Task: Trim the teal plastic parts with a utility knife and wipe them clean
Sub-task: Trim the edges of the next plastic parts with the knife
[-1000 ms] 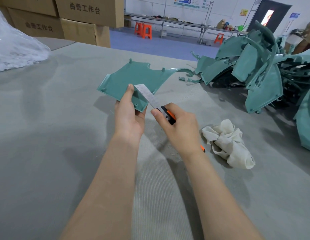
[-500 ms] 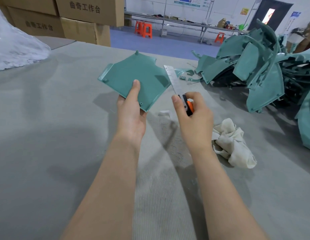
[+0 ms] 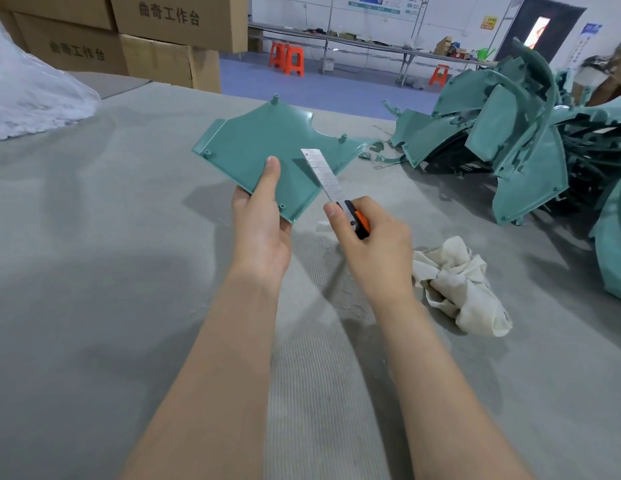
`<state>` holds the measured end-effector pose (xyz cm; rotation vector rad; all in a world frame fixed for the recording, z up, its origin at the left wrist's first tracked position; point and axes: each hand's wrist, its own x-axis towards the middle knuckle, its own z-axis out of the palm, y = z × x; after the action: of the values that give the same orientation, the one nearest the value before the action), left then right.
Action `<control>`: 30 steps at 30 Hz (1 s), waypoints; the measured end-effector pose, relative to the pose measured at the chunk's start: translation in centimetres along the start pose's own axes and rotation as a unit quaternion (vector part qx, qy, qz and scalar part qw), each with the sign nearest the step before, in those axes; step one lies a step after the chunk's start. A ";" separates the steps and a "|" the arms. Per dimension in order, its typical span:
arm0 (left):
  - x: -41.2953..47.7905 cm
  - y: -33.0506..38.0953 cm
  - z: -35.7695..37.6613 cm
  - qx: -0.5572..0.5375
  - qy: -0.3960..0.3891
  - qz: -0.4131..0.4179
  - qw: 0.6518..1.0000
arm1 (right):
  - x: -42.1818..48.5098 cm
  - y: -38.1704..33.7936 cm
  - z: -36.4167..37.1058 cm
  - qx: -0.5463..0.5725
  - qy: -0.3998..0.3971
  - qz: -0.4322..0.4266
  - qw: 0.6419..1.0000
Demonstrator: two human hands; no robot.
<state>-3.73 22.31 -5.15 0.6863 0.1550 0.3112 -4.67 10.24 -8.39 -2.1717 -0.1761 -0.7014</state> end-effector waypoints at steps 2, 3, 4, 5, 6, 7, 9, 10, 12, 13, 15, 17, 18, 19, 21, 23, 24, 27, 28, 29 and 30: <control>0.1 0.0 0.0 -0.007 -0.001 0.004 1.000 | -0.1 -0.2 0.0 0.000 -0.009 -0.011 1.000; 0.2 0.0 0.0 -0.010 0.000 0.004 1.000 | -0.2 -0.3 0.0 0.000 -0.014 -0.016 1.000; 0.2 0.0 0.0 -0.013 0.001 0.002 1.000 | -0.2 -0.4 0.1 0.000 -0.017 -0.019 1.000; 0.2 0.0 -0.1 -0.018 0.001 0.001 1.000 | -0.2 -0.4 0.1 -0.001 -0.018 -0.021 1.000; 0.2 0.0 -0.1 -0.025 0.001 -0.001 1.000 | -0.2 -0.5 0.1 -0.001 -0.017 -0.022 1.000; 0.3 0.0 -0.1 -0.030 -0.002 -0.003 1.000 | -0.2 -0.5 0.1 0.002 -0.016 -0.023 1.000; 0.3 0.0 -0.2 -0.034 -0.007 -0.006 0.999 | -0.3 -0.6 0.1 0.009 -0.020 -0.027 0.999; 0.3 0.0 -0.3 -0.036 -0.008 -0.008 0.999 | -0.4 -0.7 0.2 0.010 -0.024 -0.029 0.999; 0.4 0.0 -0.4 -0.038 -0.006 -0.012 0.999 | -0.4 -0.8 0.3 0.008 -0.030 -0.035 0.999; 0.5 0.0 -0.4 -0.038 -0.005 -0.015 0.999 | -0.4 -0.8 0.4 0.006 -0.031 -0.039 0.999; 0.7 0.0 -0.4 -0.039 -0.001 -0.020 0.999 | -0.3 -0.8 0.4 0.003 -0.040 -0.044 0.998; 0.8 0.0 -0.4 -0.041 0.007 -0.028 0.999 | -0.5 -1.0 0.4 0.008 -0.062 -0.048 0.997; 0.8 0.0 -0.4 -0.047 0.013 -0.034 0.998 | -0.5 -1.1 0.3 0.015 -0.069 -0.041 0.997; 0.8 -0.1 -0.5 -0.057 0.018 -0.039 0.997 | -0.4 -1.3 0.1 0.033 -0.066 -0.022 0.997; 0.7 0.0 -0.6 -0.081 0.027 -0.044 0.995 | 0.5 -1.4 -0.8 0.095 -0.015 0.065 0.993; 0.6 0.2 -0.6 -0.092 0.029 -0.045 0.994 | 1.6 -1.0 -2.5 0.196 0.018 0.186 0.963; 0.5 0.2 -0.5 -0.093 0.028 -0.048 0.994 | 1.8 -0.8 -3.2 0.269 -0.002 0.234 0.934; 0.2 0.3 -0.3 -0.087 0.009 -0.066 0.994 | 1.4 -1.1 -4.0 0.386 -0.069 0.241 0.888; 0.1 0.3 -0.2 -0.091 -0.003 -0.071 0.993 | 1.3 -1.4 -3.9 0.380 -0.049 0.207 0.900; 0.1 0.4 0.0 -0.092 -0.015 -0.073 0.993 | 1.2 -1.7 -3.8 0.369 -0.012 0.170 0.913; 0.0 0.4 0.1 -0.085 -0.024 -0.069 0.994 | 1.2 -2.0 -3.6 0.359 0.027 0.143 0.922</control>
<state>-3.79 22.56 -4.77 0.5115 0.1274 0.1728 -5.94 8.70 -4.61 -1.4305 -0.0672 -0.4318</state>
